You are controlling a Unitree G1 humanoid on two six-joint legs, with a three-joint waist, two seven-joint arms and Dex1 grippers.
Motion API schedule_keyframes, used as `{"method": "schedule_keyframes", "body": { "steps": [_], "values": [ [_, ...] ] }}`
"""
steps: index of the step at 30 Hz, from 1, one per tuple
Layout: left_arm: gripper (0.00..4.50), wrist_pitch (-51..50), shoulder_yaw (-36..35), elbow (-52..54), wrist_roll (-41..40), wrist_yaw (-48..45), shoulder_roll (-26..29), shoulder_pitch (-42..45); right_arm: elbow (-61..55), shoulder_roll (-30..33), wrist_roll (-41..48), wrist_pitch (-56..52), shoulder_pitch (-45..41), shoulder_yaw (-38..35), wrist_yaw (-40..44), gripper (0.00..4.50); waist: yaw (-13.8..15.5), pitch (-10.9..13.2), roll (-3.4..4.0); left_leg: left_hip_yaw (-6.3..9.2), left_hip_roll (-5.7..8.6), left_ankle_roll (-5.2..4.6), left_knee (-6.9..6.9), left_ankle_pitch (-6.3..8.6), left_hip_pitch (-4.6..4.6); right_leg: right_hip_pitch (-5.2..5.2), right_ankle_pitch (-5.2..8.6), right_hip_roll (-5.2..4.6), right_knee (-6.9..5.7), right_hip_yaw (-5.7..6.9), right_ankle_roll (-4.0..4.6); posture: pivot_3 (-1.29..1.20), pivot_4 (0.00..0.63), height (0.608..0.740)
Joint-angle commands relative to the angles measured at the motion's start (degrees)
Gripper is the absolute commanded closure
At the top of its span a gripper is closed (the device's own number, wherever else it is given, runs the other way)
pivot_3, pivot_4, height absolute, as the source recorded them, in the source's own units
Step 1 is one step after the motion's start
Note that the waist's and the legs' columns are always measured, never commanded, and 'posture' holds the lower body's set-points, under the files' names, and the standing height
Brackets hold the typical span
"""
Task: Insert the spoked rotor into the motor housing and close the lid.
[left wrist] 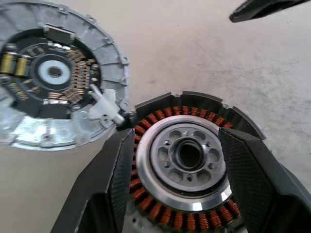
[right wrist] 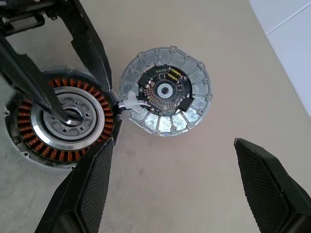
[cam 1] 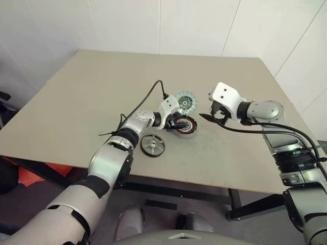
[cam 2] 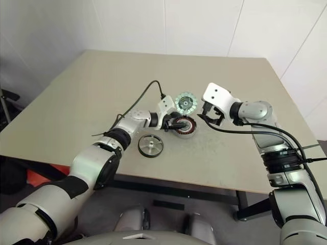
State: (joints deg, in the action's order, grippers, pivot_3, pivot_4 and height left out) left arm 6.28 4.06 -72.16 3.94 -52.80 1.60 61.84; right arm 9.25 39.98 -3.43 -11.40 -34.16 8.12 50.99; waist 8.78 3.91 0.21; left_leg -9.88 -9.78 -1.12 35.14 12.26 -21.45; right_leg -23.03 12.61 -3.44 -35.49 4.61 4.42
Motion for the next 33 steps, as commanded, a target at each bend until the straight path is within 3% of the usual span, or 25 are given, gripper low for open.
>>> {"method": "schedule_keyframes", "body": {
  "steps": [1,4,7,17,22,25,33],
  "values": [
    [1.6,0.32,-3.01,5.14,-3.59,-1.72,2.2,1.31,-1.25,-1.21,0.24,0.88,-1.14,-0.07,-0.77,0.0,0.08,0.0,0.0,0.0,0.0,0.0,0.0,0.0,0.0,0.0,0.0,0.0,0.0,0.0,0.0,0.0,0.0,0.74],
    [1.6,-1.11,-5.35,9.6,-6.38,-2.62,5.14,-0.48,-3.54,-3.13,1.12,-0.57,-0.22,0.4,-0.53,0.0,0.01,0.0,0.0,0.0,-0.01,-0.01,0.0,0.0,-0.01,-0.01,0.0,-0.01,0.0,0.0,0.01,0.0,0.0,0.74],
    [1.56,-2.43,-6.17,14.72,-7.48,-2.45,8.52,-4.27,-4.05,-4.76,1.02,-1.82,0.05,0.97,-0.86,0.63,-0.14,-0.02,0.03,-0.02,-0.03,0.0,-0.02,0.0,0.02,-0.02,0.01,-0.01,-0.05,0.0,0.03,0.0,0.0,0.74],
    [1.56,-11.63,-8.1,30.58,-12.01,2.09,12.43,-17.27,-2.25,-8.19,0.36,-4.23,0.88,5.18,0.85,3.94,-0.1,-0.02,0.03,-0.02,-0.04,0.07,0.01,-0.02,0.02,-0.01,0.02,-0.02,-0.08,0.0,0.05,0.0,0.0,0.74],
    [1.56,-14.76,-7.66,35.69,-13.24,3.72,12.1,-19.71,1.74,-8.56,-1.19,-2.52,-0.58,6.62,0.51,3.94,-0.19,-0.02,0.03,-0.03,-0.04,0.25,0.0,0.07,0.05,0.01,0.02,-0.01,-0.07,-0.01,0.05,0.0,0.0,0.74],
    [1.56,-15.35,-7.23,36.71,-13.21,4.39,12.13,-19.94,4.07,-8.65,-1.93,-1.6,-1.07,6.94,0.28,4.48,-0.27,-0.02,0.03,-0.03,-0.04,0.29,-0.02,0.05,0.06,0.01,0.02,-0.01,-0.07,-0.01,0.05,0.0,0.0,0.74],
    [1.56,-16.06,-6.73,37.73,-13.74,5.09,12.6,-20.31,6.46,-8.95,-3.55,-0.62,-0.92,7.42,-0.59,4.48,-0.34,-0.02,0.03,-0.03,-0.04,0.29,-0.04,0.04,0.07,0.01,0.02,0.0,-0.07,-0.01,0.04,0.0,0.0,0.74]
  ]
}}
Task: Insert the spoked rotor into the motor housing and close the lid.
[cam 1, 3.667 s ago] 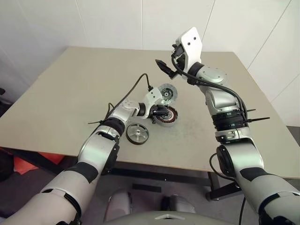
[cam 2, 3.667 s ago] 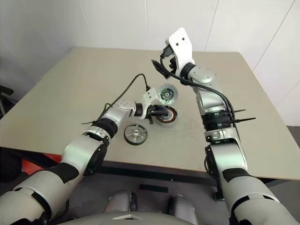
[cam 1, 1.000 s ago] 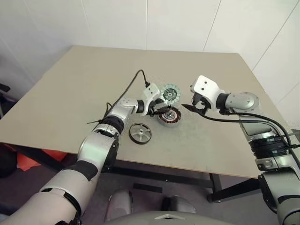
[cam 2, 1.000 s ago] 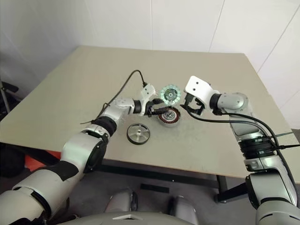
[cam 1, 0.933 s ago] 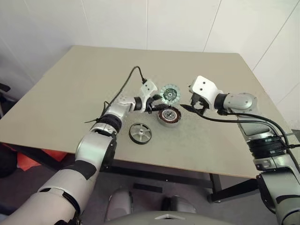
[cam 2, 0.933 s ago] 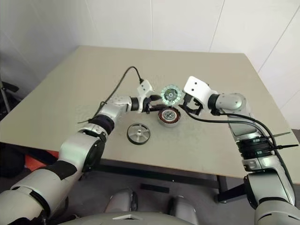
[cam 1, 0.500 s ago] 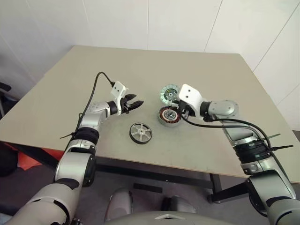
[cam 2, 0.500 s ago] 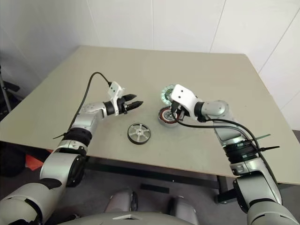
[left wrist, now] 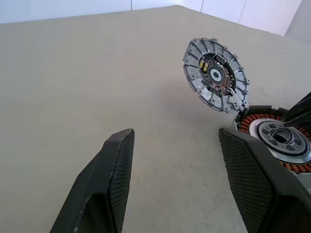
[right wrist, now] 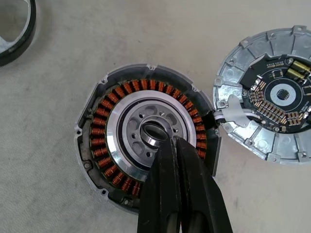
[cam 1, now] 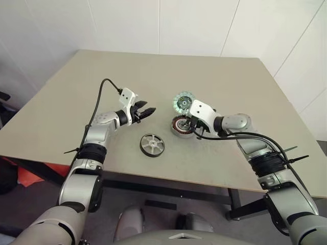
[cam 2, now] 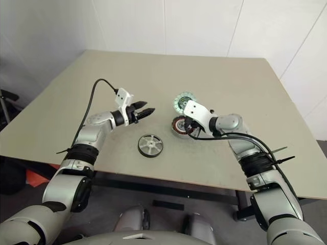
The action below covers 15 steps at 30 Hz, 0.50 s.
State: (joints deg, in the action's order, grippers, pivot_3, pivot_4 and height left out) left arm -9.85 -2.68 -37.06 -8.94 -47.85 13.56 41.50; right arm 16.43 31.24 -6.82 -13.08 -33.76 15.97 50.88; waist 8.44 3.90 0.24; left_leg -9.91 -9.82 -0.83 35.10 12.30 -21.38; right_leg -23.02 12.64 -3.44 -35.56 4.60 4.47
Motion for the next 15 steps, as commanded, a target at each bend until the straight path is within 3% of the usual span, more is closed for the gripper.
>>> {"method": "schedule_keyframes", "body": {
  "steps": [1,15],
  "values": [
    [1.56,0.12,0.08,2.56,-0.86,0.19,0.7,-0.04,-0.82,-0.3,-0.19,1.06,-1.28,-0.42,-0.53,4.48,-0.02,0.0,0.0,0.0,0.0,0.0,0.0,0.0,0.0,0.0,0.0,0.0,0.0,0.0,0.0,0.0,0.0,0.74],
    [1.56,0.41,1.36,2.09,-0.41,0.54,0.51,-0.87,-4.4,0.29,-0.09,0.82,-1.86,-2.03,-2.04,4.48,-0.02,0.0,0.0,0.0,0.0,0.0,0.0,0.0,0.01,0.0,0.0,0.0,0.0,0.0,0.0,0.0,0.0,0.74]
  ]
}}
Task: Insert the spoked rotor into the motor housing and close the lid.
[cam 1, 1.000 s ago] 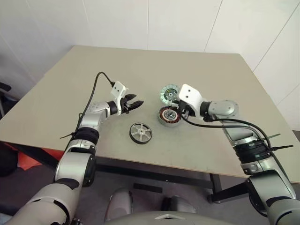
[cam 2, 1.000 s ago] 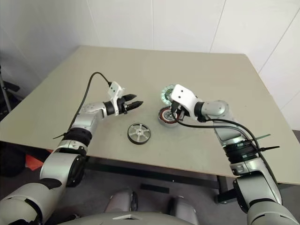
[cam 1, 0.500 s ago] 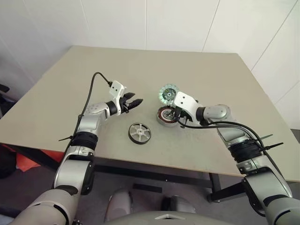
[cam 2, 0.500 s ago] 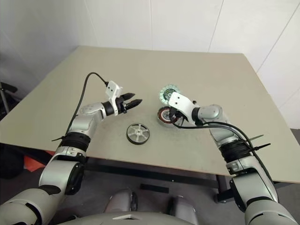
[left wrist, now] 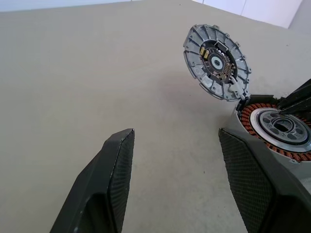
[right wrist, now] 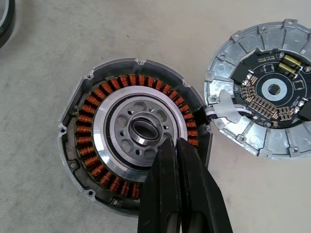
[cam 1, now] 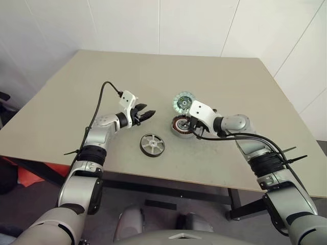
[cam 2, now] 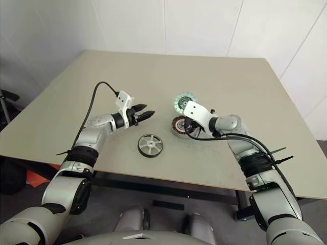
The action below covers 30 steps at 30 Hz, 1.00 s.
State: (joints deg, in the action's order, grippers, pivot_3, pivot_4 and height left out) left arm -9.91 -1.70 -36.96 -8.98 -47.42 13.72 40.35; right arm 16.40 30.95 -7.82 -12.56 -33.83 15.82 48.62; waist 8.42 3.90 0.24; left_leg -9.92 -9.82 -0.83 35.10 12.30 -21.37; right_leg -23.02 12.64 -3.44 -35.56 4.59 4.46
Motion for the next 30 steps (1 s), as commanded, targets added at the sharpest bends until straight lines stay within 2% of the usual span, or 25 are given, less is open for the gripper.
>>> {"method": "schedule_keyframes", "body": {
  "steps": [1,8,15,30],
  "values": [
    [1.56,0.41,0.45,2.12,-0.39,0.12,0.32,0.22,-4.86,0.65,1.0,0.21,-1.66,-1.8,0.43,4.48,-0.01,0.0,0.0,0.0,0.0,0.0,0.0,0.0,0.0,0.0,0.0,0.0,0.0,0.0,0.0,0.0,0.0,0.74],
    [1.56,0.66,0.44,1.1,-0.64,0.05,1.03,1.19,-7.91,0.24,1.52,-1.25,0.98,-1.17,1.05,4.48,0.02,0.0,0.0,0.0,0.0,0.0,-0.01,0.0,0.01,0.01,0.0,0.0,0.0,0.0,0.0,0.0,0.0,0.74],
    [1.56,0.6,0.77,1.47,-0.69,-0.06,1.27,1.23,-3.21,-0.59,-0.35,0.34,2.59,0.91,0.35,4.48,0.0,0.0,0.0,0.0,0.0,0.01,-0.01,0.0,0.02,0.02,0.0,0.0,0.0,0.0,0.0,0.0,0.0,0.74],
    [1.56,1.3,1.21,1.22,-0.45,0.15,0.99,0.66,-5.26,0.23,0.8,1.4,-0.29,-1.28,0.81,4.48,-0.03,0.0,0.0,0.0,0.0,0.02,-0.01,0.0,0.18,0.18,0.0,0.0,0.01,-0.01,-0.01,0.0,0.0,0.74]
  ]
}}
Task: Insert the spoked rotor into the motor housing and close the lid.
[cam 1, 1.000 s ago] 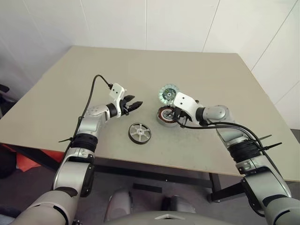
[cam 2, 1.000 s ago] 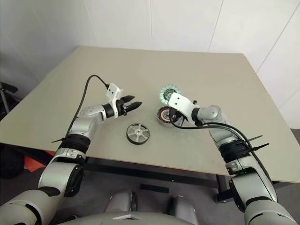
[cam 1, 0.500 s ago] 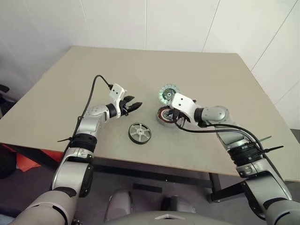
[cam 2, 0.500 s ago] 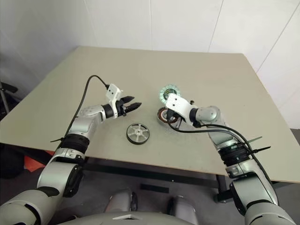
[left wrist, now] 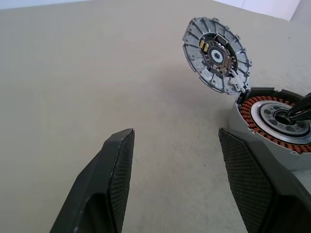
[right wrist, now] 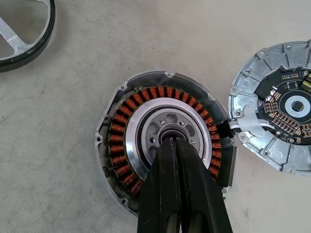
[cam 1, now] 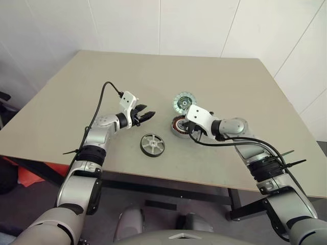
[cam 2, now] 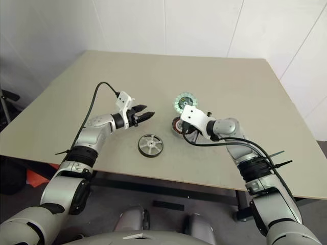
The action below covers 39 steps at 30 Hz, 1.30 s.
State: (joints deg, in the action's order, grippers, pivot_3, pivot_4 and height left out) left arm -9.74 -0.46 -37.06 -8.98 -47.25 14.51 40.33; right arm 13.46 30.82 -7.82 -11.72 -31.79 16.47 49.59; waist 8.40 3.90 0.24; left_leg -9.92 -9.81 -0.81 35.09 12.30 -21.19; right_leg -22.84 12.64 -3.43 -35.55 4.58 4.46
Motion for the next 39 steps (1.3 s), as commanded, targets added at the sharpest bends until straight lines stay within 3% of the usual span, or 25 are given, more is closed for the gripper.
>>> {"method": "schedule_keyframes", "body": {
  "steps": [1,14,20,27,39],
  "values": [
    [1.56,1.14,0.01,1.3,-0.42,-0.03,0.19,0.65,-2.04,0.36,0.83,0.62,-2.51,-1.94,-0.17,4.48,-0.07,0.0,0.0,0.0,0.0,0.0,0.0,0.0,0.0,0.0,0.0,0.0,0.0,0.0,0.0,0.0,0.0,0.74],
    [1.56,1.22,0.32,1.88,-0.48,0.05,0.5,0.18,9.6,-1.8,-1.89,4.9,-1.17,0.85,-1.89,4.48,-0.28,0.0,0.0,0.0,0.0,0.01,-0.01,0.0,0.08,0.07,0.0,0.0,0.01,0.0,0.0,0.0,0.0,0.74],
    [1.56,1.41,0.48,1.79,-0.45,0.19,0.36,-0.04,7.38,-1.8,-0.43,5.03,-2.8,-1.58,-2.46,4.48,-0.68,0.0,0.0,0.01,0.0,0.01,-0.01,0.0,0.38,0.38,0.01,0.0,0.04,0.0,-0.02,0.0,0.0,0.74],
    [1.56,1.9,0.93,1.17,-0.07,0.17,0.12,-0.08,-0.26,-0.28,0.62,2.91,-3.38,-2.93,-1.48,4.48,-1.02,0.0,0.0,0.01,0.0,0.0,-0.02,0.0,0.11,0.17,0.0,0.0,0.06,0.0,-0.01,0.0,0.0,0.74],
    [1.56,2.07,0.9,0.81,0.09,0.05,0.62,0.12,-1.56,-3.08,-0.31,0.5,1.04,-0.05,-0.7,4.48,-1.22,0.0,0.0,0.01,0.0,-0.01,-0.04,0.01,0.08,0.11,0.0,0.01,0.07,0.0,-0.01,0.0,0.0,0.74]
  ]
}}
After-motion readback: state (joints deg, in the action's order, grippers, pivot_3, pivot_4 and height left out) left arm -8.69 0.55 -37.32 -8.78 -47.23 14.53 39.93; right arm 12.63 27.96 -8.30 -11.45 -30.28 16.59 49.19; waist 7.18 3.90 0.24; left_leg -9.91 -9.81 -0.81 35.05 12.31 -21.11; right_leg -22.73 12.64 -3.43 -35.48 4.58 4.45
